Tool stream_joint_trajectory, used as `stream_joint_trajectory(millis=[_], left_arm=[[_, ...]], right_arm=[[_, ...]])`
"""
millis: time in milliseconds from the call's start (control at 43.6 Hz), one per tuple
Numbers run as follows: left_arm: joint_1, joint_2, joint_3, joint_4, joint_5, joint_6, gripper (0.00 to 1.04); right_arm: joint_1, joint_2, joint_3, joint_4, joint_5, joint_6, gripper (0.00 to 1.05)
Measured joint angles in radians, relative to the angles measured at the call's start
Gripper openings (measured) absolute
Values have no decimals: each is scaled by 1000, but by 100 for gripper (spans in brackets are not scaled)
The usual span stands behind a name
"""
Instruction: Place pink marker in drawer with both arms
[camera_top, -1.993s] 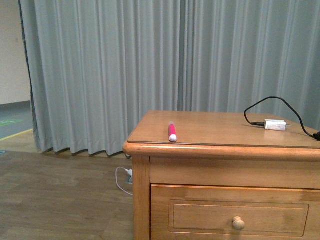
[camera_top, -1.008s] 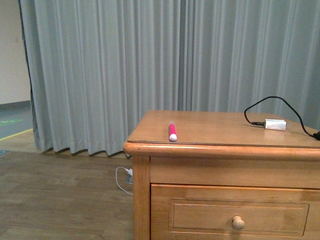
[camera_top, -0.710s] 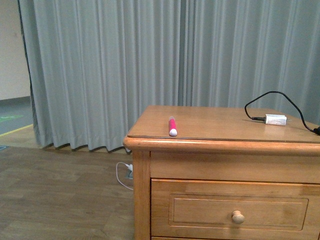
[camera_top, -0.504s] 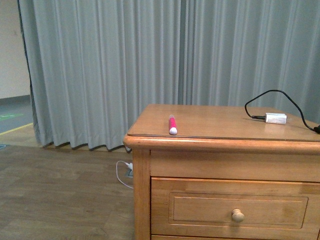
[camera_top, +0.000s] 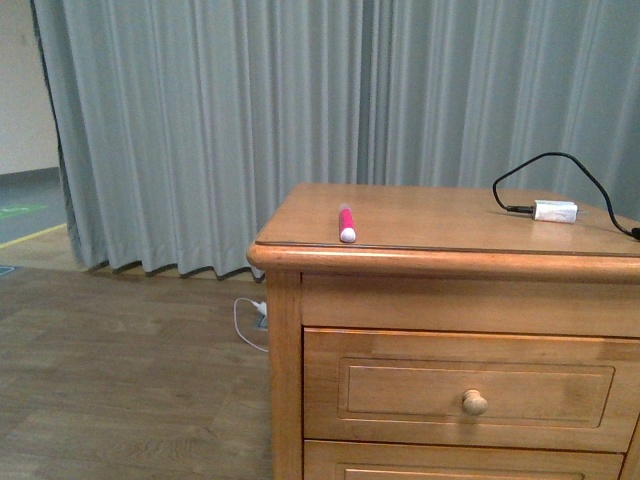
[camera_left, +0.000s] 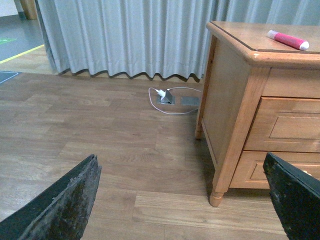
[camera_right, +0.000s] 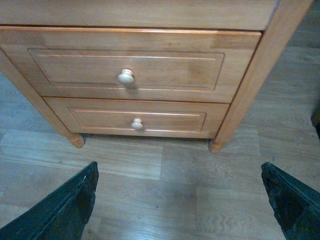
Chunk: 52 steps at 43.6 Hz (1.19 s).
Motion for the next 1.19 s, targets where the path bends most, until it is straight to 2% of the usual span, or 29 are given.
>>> stream_joint_trajectory(millis=[275, 527, 848, 1191], left_arm=[[0, 0, 0, 0, 0, 0, 99], [0, 0, 0, 0, 0, 0, 99], [0, 0, 0, 0, 0, 0, 99], [0, 0, 0, 0, 0, 0, 99]], right_arm=[[136, 408, 190, 200, 98, 27, 96], [211, 699, 350, 317, 174, 51, 96], [220, 1027, 587, 354, 241, 108, 96], [183, 1189, 727, 410, 237, 103, 96]])
